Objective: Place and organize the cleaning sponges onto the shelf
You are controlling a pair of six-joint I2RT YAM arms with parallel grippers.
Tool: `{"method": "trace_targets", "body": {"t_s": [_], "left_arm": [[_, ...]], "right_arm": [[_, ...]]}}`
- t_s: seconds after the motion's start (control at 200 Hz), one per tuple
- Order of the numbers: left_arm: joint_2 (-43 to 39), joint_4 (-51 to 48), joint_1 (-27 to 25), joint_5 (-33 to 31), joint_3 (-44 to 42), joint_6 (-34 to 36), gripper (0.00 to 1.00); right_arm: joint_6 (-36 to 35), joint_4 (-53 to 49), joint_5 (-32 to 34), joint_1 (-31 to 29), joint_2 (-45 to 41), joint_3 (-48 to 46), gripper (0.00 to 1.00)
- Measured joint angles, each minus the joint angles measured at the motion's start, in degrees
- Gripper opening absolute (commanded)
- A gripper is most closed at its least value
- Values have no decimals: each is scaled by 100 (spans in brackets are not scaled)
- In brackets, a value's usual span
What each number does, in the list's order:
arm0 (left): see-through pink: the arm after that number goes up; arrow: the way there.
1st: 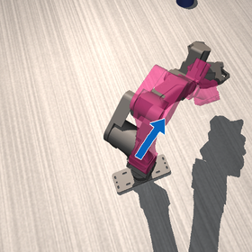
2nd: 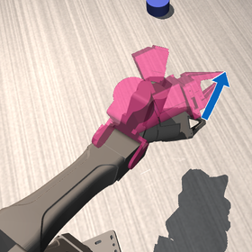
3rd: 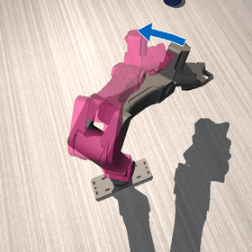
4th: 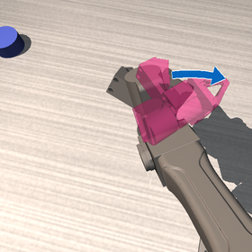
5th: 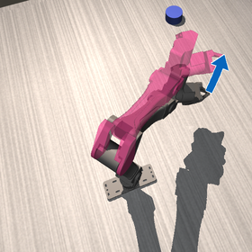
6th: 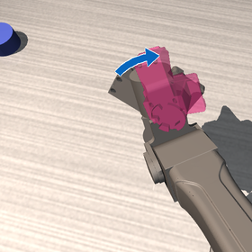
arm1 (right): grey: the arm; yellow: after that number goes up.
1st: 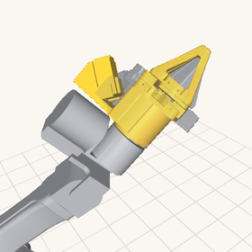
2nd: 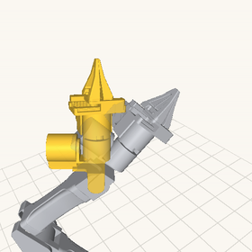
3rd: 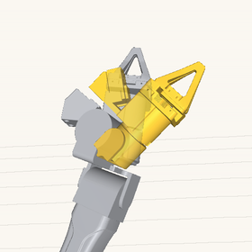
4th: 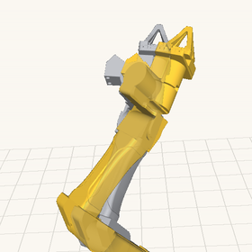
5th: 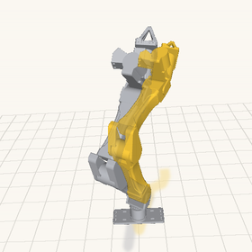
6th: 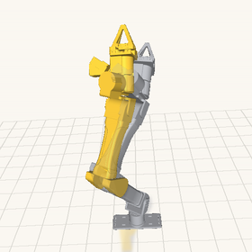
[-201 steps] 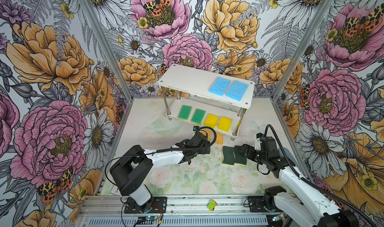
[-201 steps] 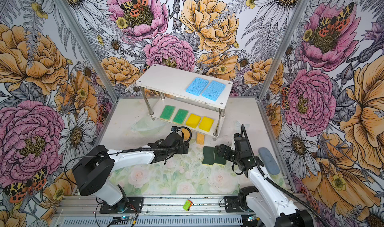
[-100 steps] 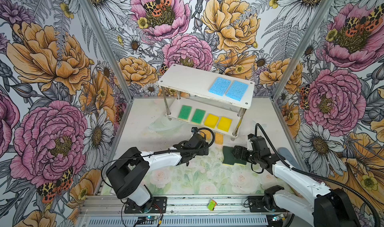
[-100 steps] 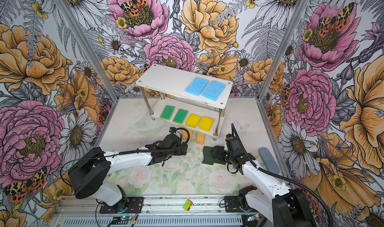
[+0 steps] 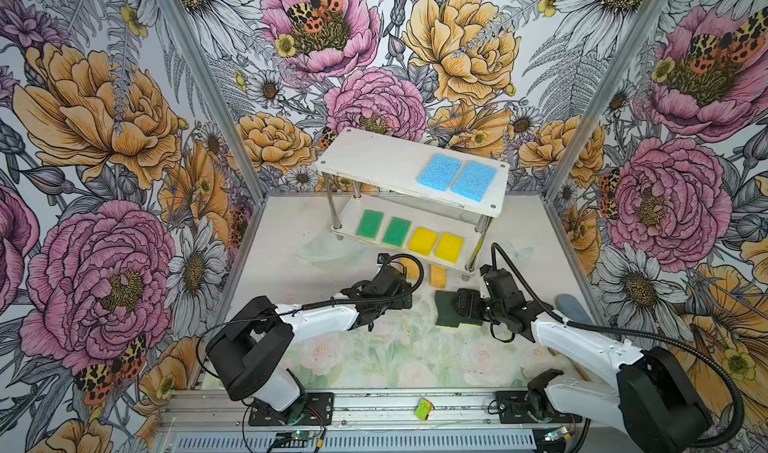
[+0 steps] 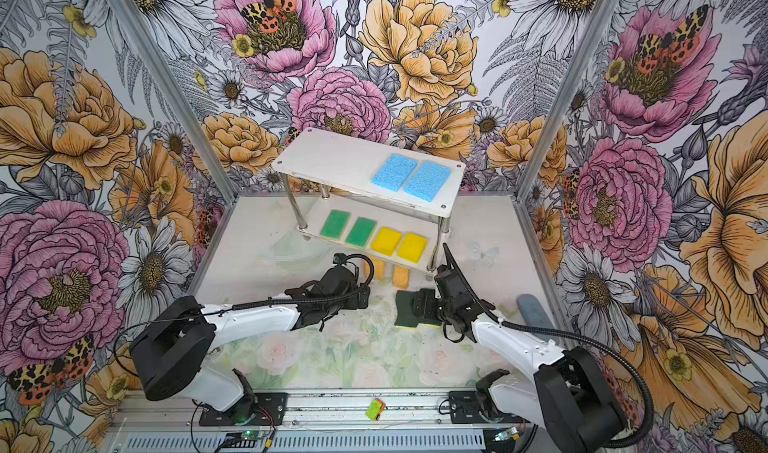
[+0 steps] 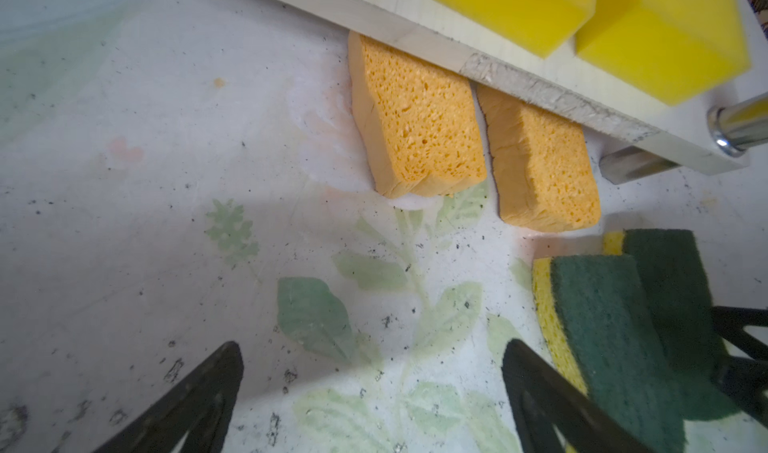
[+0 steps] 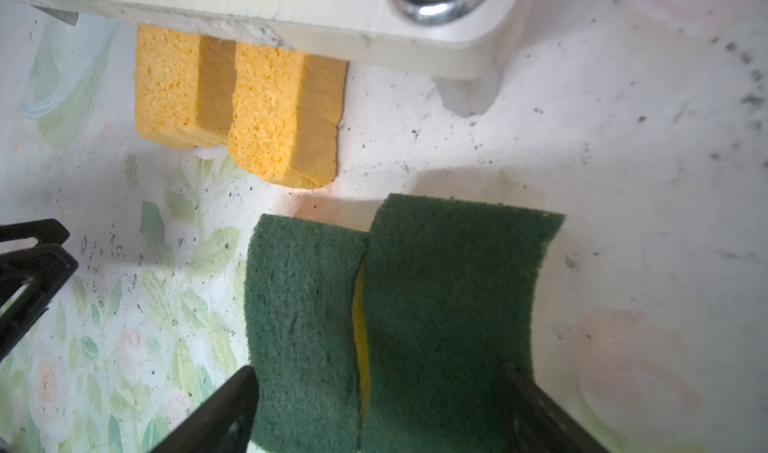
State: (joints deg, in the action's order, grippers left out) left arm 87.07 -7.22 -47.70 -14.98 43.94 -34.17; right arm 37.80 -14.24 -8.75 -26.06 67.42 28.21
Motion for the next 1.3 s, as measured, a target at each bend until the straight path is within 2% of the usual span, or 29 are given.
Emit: {"method": "trace_targets", "body": {"t_s": [0.545,0.851,1.296], "left_arm": [[-492,-129,0,-2,-369,2,99],[-839,-267,-37,0,-586,0,99],[-876,-350,-214,68,-579,-87,99]], "right_arm": [[592,448,317,-1384,890,575,88],[586,450,306,-1480,942,728,88],[166,-474,560,-1473,-96,1099,91]]}}
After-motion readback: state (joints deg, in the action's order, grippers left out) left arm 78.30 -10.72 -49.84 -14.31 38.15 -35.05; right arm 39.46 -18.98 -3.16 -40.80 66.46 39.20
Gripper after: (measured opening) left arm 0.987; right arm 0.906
